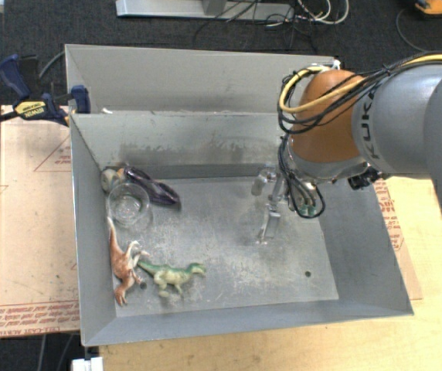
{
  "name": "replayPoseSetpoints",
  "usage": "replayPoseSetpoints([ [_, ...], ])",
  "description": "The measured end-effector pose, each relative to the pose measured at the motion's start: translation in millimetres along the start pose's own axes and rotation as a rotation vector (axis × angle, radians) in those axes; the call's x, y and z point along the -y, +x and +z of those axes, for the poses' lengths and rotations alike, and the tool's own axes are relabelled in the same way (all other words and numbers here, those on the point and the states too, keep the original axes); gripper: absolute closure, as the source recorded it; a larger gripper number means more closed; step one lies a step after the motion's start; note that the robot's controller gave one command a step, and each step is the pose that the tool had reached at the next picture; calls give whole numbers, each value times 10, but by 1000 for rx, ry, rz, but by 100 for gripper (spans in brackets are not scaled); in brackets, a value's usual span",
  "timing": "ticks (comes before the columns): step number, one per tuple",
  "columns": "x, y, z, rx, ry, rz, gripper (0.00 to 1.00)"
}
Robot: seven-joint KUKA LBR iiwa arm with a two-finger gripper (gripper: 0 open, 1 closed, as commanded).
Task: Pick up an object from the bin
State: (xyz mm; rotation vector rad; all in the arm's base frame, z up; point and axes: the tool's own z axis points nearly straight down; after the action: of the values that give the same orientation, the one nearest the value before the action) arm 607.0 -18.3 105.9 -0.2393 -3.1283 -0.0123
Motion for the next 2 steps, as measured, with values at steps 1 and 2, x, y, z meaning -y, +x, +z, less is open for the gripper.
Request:
replayPoseSetpoints([
  [1,-350,-99,371,6,1,24,0],
  [2,-670,-196,218,4,-3,-27,0],
])
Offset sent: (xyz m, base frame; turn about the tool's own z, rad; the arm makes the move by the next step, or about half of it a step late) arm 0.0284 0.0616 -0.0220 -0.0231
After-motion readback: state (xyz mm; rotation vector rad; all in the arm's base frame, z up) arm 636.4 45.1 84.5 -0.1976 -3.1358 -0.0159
